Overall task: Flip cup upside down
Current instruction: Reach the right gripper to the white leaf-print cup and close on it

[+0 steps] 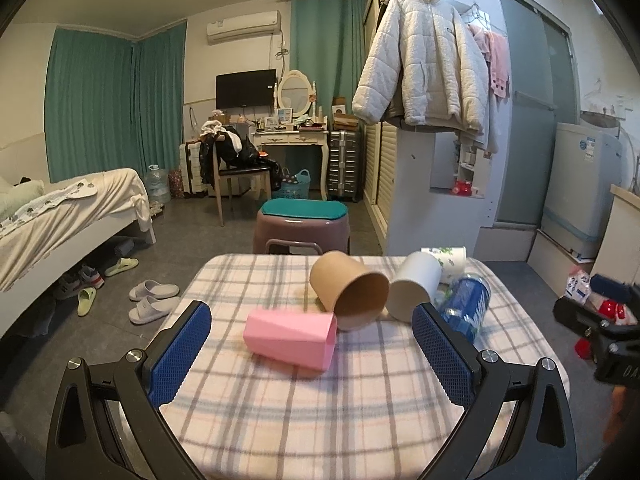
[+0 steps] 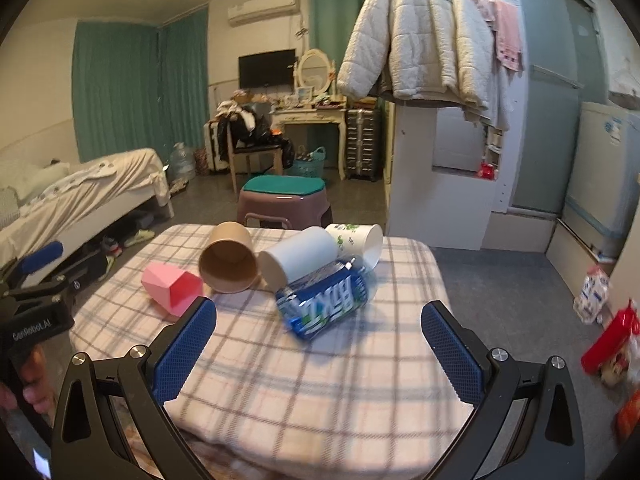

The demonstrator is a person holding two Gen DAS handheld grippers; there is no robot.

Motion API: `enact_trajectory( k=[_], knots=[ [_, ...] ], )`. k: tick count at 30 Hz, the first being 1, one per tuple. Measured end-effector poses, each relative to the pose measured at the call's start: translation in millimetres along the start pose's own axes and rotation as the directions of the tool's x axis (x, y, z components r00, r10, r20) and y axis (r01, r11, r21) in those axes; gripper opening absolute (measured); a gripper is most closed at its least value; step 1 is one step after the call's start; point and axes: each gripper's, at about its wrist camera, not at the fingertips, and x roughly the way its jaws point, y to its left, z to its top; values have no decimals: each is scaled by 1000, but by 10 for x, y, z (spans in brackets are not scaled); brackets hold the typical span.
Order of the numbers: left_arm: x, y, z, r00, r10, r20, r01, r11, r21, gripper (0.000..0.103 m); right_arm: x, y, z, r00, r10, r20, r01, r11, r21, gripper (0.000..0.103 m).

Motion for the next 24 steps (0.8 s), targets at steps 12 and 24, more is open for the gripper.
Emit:
enact_trajectory(
  k=[12,24],
  knots=[
    [841,-394,321,996,43,-72,-44,999,-17,103,1172,-638,830,980,48,-193,-105,949,-298,103],
    [1625,-645,388,984,89,-153,-84,996,37,103,2536,-587,903,868,196,-456,-388,841,-377,103]
  ],
)
